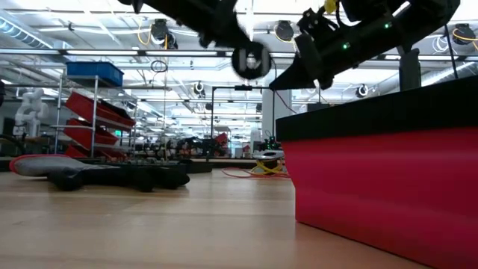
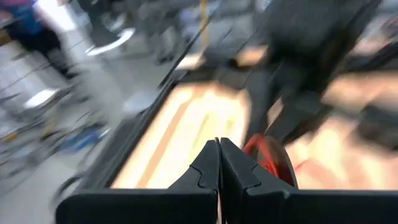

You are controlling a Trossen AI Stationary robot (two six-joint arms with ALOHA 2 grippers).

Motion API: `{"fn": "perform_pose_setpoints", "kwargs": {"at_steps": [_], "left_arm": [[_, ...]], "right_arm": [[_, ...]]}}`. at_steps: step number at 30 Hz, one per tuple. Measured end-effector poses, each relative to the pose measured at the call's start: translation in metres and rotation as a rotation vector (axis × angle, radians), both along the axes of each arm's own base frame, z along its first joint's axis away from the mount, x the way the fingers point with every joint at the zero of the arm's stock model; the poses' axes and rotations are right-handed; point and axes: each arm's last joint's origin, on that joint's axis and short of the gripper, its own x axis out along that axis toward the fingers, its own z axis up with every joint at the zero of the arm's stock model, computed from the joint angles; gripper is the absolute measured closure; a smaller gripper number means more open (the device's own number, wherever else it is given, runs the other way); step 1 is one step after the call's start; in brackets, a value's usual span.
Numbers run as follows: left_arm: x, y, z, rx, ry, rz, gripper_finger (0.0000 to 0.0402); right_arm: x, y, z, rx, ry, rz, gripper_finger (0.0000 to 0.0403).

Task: Coil cords
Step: Uncoil the red wire from the spool

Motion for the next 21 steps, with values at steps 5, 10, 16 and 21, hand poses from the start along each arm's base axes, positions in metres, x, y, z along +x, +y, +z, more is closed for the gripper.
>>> {"fn": "perform_pose_setpoints", "kwargs": {"at_steps": [5, 10, 16, 21], "left_arm": [[-0.001, 0.007, -0.006, 0.043, 0.052, 0.114, 0.0401], [0.004, 0.012, -0.006, 0.063, -0.004, 0.166, 0.0401], [0.017, 0.013, 0.002, 0.036, -0.205, 0.162, 0.0401], [0.021, 0.011, 0.008, -0.041, -0.321, 0.045, 0.0401]], "right_arm": [[0.001, 0.009, 0.012, -0.037, -0.084, 0.064, 0.0402], [0.004, 0.019, 0.017, -0.033, -0.138, 0.187, 0.0402], [0.007, 0.022, 0.007, -0.006, -0.098, 0.28, 0.0403], [0.007, 0.009, -0.013, 0.017, 0.064, 0.211, 0.0403]]}}
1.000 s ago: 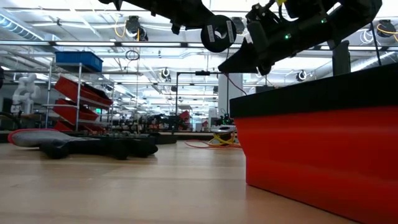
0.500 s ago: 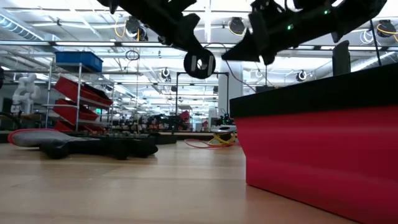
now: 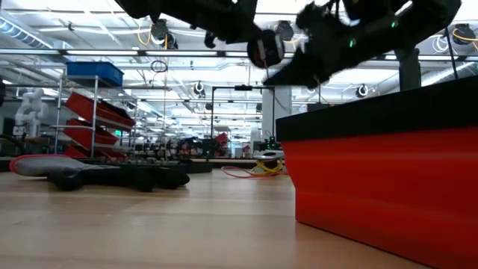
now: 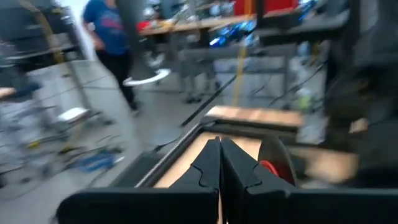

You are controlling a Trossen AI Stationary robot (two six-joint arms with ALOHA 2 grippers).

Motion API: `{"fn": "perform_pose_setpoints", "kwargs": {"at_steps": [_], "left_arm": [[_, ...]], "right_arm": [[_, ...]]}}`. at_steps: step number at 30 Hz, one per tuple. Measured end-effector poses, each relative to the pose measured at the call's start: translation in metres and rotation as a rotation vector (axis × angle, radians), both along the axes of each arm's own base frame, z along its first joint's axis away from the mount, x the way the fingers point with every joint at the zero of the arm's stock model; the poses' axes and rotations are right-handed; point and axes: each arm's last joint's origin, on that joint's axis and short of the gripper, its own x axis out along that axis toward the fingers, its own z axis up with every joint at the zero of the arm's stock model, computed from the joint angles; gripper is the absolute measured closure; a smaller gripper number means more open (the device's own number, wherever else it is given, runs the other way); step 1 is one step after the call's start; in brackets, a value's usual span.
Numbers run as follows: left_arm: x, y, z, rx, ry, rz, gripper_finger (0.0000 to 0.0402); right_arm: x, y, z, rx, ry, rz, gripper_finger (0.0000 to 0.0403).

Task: Coil cords
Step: Uncoil the red wire from the spool

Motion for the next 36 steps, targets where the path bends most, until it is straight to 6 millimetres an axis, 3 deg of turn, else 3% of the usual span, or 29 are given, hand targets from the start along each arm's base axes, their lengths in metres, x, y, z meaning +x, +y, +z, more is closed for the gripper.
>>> {"fn": "perform_pose_setpoints", "kwargs": {"at_steps": [3, 7, 13, 17, 21, 26, 36], "left_arm": [[0.001, -0.002, -0.001, -0.035, 0.015, -0.091, 0.0401], [0.001, -0.003, -0.009, -0.027, 0.19, -0.115, 0.0401], [-0.008, 0.001, -0.03, 0.056, 0.465, 0.003, 0.0401], [-0.011, 0.003, -0.033, 0.099, 0.52, 0.072, 0.0401], [-0.01, 0.004, -0.029, 0.113, 0.48, 0.118, 0.0401], [-0.006, 0.012, -0.017, 0.106, 0.342, 0.181, 0.0401], [0.0, 0.018, 0.014, 0.057, -0.025, 0.09, 0.0401]], "right_arm": [[-0.006, -0.013, -0.008, -0.01, 0.089, -0.158, 0.0403], [-0.012, -0.019, -0.002, -0.045, 0.094, -0.262, 0.0403], [-0.016, -0.018, 0.015, -0.046, 0.015, -0.26, 0.0403], [-0.014, -0.005, 0.024, -0.059, -0.056, -0.168, 0.0403], [-0.01, 0.012, 0.032, -0.062, -0.142, -0.026, 0.0403], [-0.007, 0.023, 0.027, -0.057, -0.141, 0.054, 0.0403], [-0.003, 0.011, -0.005, -0.024, 0.057, -0.029, 0.0403]]}}
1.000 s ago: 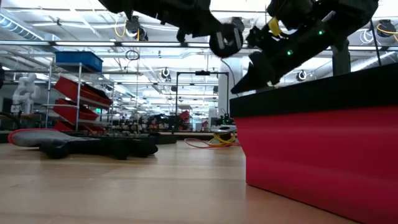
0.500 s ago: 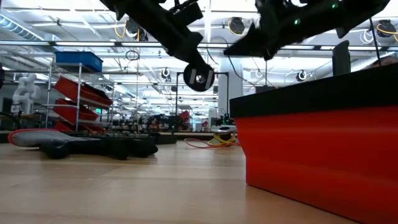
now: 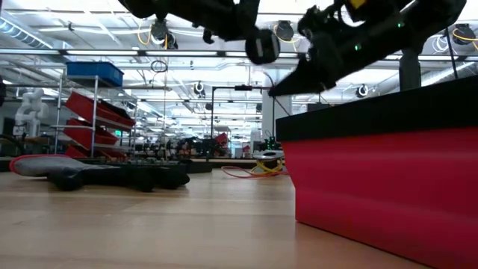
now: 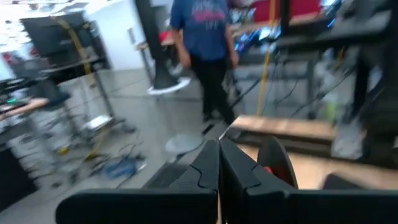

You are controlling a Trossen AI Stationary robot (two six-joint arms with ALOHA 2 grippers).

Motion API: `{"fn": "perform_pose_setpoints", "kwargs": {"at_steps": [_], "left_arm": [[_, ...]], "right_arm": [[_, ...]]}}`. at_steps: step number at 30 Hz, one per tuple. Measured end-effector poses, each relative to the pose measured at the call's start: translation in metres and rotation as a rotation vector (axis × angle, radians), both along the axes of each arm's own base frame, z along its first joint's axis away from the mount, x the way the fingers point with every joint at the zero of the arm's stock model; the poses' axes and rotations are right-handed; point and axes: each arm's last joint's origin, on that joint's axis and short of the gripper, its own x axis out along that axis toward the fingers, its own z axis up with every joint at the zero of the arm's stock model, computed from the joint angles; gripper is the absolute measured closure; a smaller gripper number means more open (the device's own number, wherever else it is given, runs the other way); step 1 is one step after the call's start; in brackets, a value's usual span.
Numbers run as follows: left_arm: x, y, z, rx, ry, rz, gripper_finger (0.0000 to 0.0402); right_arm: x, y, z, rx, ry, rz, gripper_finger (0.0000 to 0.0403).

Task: Coil cords
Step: Uncoil the red wire from the spool

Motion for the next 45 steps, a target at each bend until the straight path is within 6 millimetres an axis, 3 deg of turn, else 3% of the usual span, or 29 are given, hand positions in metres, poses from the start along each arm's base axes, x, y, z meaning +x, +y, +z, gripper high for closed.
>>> {"fn": "perform_pose_setpoints", "kwargs": {"at_steps": [6, 14, 19, 30, 37, 42, 45], "left_arm": [[0.002, -0.005, 0.0, -0.051, -0.018, -0.178, 0.0401], [0.002, -0.019, -0.017, -0.036, 0.176, -0.227, 0.0401], [0.002, -0.026, -0.021, -0.031, 0.227, -0.249, 0.0401], [-0.001, -0.025, -0.013, -0.03, 0.186, -0.244, 0.0401], [-0.004, -0.025, -0.006, -0.028, 0.15, -0.246, 0.0401], [-0.005, -0.024, -0.006, -0.031, 0.166, -0.239, 0.0401], [-0.005, -0.024, -0.006, -0.032, 0.157, -0.24, 0.0401]], "right_arm": [[-0.008, -0.017, -0.008, -0.055, 0.112, -0.179, 0.0403], [-0.017, -0.024, -0.01, -0.076, 0.208, -0.218, 0.0403], [-0.021, -0.022, 0.002, -0.063, 0.182, -0.135, 0.0389], [-0.035, -0.015, 0.039, 0.041, 0.03, 0.091, 0.0312], [-0.037, -0.011, 0.039, 0.053, 0.042, 0.126, 0.0284], [-0.044, -0.01, 0.029, 0.084, 0.154, 0.101, 0.028], [-0.043, -0.01, 0.031, 0.083, 0.135, 0.098, 0.028]]}}
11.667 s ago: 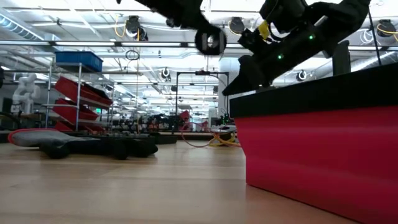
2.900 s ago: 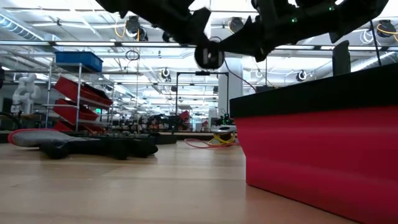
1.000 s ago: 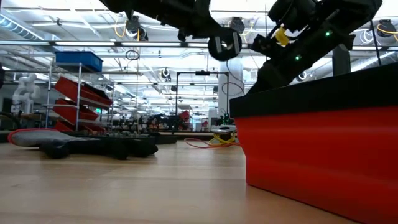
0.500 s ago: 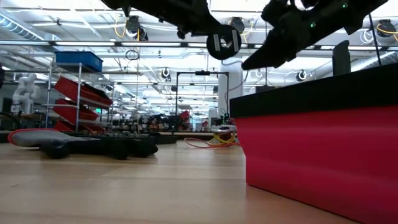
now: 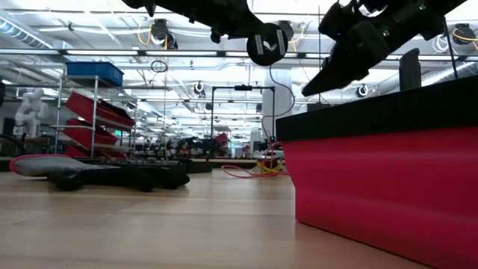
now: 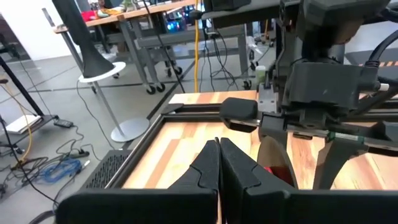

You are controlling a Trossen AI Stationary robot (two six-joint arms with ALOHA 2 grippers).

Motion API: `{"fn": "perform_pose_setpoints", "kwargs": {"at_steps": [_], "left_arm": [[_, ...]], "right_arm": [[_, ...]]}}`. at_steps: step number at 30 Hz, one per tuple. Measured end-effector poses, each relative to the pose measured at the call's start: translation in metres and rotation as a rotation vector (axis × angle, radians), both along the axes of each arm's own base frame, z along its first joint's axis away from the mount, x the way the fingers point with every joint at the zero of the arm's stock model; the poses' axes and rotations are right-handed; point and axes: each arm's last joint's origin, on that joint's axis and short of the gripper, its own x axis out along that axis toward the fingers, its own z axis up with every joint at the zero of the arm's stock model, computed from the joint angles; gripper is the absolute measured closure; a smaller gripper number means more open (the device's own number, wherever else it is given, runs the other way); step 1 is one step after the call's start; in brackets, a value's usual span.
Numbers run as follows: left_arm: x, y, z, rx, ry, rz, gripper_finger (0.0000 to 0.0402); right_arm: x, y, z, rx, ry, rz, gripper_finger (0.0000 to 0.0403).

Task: Coil cords
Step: Uncoil the red wire from the spool

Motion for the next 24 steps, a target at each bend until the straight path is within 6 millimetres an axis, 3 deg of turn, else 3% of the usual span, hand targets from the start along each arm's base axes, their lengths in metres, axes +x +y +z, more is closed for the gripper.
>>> {"fn": "perform_pose_setpoints", "kwargs": {"at_steps": [11, 24], "left_arm": [[0.001, -0.001, 0.002, -0.048, -0.039, -0.033, 0.0401], [0.001, -0.004, 0.004, -0.085, -0.067, -0.075, 0.0401]], "right_arm": [[0.008, -0.002, 0.014, -0.112, -0.154, -0.041, 0.0279], [0.029, -0.004, -0.004, -0.177, -0.169, -0.102, 0.028]]}}
